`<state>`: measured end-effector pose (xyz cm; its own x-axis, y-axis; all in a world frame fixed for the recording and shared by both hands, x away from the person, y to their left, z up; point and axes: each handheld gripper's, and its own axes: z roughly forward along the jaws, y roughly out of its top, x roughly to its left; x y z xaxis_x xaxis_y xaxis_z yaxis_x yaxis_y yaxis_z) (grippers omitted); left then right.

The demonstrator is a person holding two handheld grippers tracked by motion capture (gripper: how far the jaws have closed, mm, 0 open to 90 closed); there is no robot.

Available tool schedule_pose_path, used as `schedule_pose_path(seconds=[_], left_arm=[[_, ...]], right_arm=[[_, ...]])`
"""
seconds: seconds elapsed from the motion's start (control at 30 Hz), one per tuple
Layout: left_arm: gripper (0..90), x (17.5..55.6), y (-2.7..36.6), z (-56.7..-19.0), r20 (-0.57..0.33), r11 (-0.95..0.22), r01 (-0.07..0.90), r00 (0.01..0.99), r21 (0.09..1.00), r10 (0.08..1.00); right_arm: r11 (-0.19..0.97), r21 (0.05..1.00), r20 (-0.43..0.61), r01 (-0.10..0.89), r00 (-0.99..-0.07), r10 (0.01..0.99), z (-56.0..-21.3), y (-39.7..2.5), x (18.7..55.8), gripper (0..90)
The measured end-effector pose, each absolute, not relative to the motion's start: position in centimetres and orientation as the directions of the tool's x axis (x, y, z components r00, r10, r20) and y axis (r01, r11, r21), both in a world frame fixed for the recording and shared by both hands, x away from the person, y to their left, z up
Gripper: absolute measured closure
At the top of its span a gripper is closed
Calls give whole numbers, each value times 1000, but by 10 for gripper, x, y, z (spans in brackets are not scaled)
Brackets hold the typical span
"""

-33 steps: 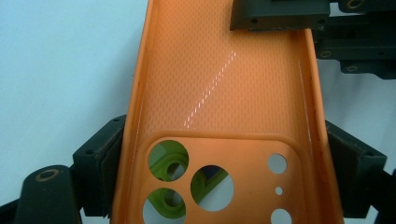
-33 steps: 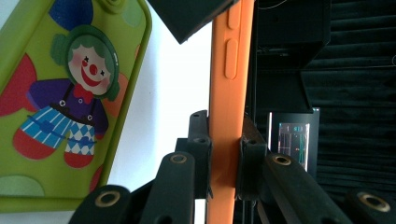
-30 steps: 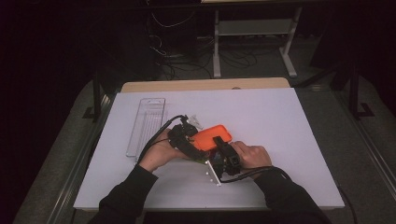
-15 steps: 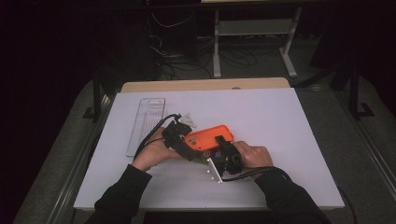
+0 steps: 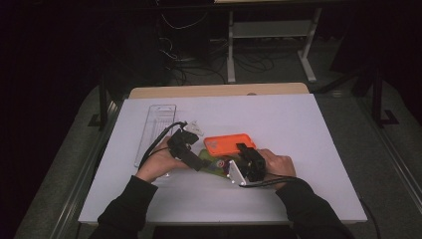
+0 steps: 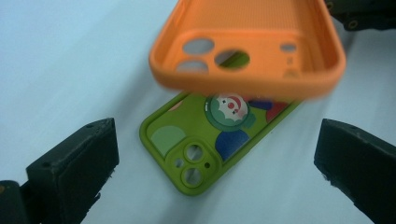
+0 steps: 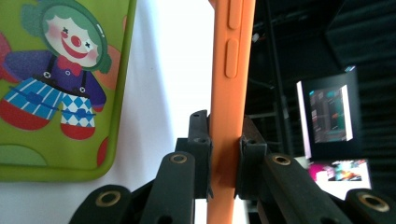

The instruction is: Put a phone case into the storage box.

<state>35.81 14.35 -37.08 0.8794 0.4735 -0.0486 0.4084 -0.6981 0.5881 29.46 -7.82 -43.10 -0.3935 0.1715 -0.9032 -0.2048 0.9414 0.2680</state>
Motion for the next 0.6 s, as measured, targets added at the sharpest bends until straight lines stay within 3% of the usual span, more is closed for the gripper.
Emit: schedule_pose_path(seconds=[0.3, 0.4, 0.6], left_arm=[[0, 358, 143, -373, -68, -663, 428, 866, 614, 496], [0, 359, 145, -372, -57, -671, 415, 872, 615, 487], [0, 360, 146, -372, -51, -679, 417, 871, 605, 489]], right_arm=[[878, 467, -771, -103, -534, 347, -421, -92, 304, 785], [823, 567, -687, -27, -567, 455, -420, -94, 305, 785], [734, 677, -540, 57, -639, 548, -414, -105, 315, 786]])
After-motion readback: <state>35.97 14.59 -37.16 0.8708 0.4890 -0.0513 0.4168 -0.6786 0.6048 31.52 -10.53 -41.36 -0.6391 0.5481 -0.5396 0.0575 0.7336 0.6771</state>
